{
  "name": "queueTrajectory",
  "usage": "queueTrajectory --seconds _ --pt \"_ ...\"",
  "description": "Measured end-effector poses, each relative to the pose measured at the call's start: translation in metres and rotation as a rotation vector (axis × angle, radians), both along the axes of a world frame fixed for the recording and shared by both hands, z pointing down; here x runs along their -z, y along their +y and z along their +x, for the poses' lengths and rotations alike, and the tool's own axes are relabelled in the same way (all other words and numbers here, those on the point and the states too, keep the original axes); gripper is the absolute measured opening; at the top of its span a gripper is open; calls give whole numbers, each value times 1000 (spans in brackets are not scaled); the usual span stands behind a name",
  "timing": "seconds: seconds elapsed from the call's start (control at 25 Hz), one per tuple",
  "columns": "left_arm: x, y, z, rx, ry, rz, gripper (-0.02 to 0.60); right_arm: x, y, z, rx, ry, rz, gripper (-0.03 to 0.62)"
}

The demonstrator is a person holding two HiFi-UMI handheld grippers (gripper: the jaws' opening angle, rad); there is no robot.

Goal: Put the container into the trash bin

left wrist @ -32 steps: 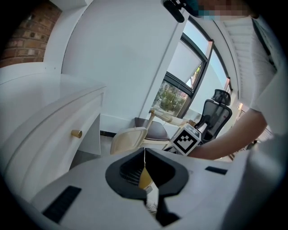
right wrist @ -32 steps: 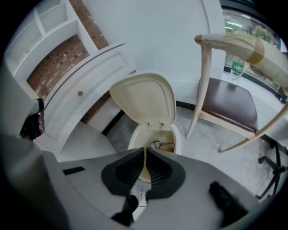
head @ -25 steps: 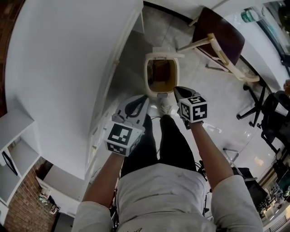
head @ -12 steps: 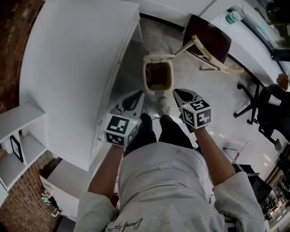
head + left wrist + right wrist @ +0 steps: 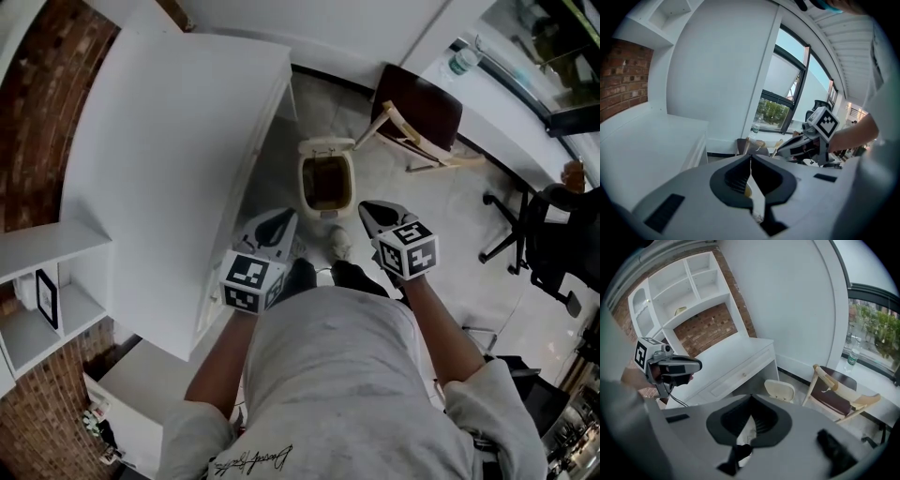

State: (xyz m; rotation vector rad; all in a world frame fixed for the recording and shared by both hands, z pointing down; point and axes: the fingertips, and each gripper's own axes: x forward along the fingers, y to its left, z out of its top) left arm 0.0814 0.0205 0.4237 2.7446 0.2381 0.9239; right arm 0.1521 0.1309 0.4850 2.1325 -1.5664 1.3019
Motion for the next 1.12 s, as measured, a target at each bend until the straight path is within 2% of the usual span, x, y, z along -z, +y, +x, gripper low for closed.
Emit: queueTrajectory --seconds 0.36,0.56,1.12 --pt "24 2 -17 -2 31 22 18 28 -8 -13 27 26 44 28" --pt "32 -2 -23 30 41 32 18 40 -9 -15 37 36 70 28" --pt "41 4 -29 61 69 37 18 44 -6 -30 63 33 88 28"
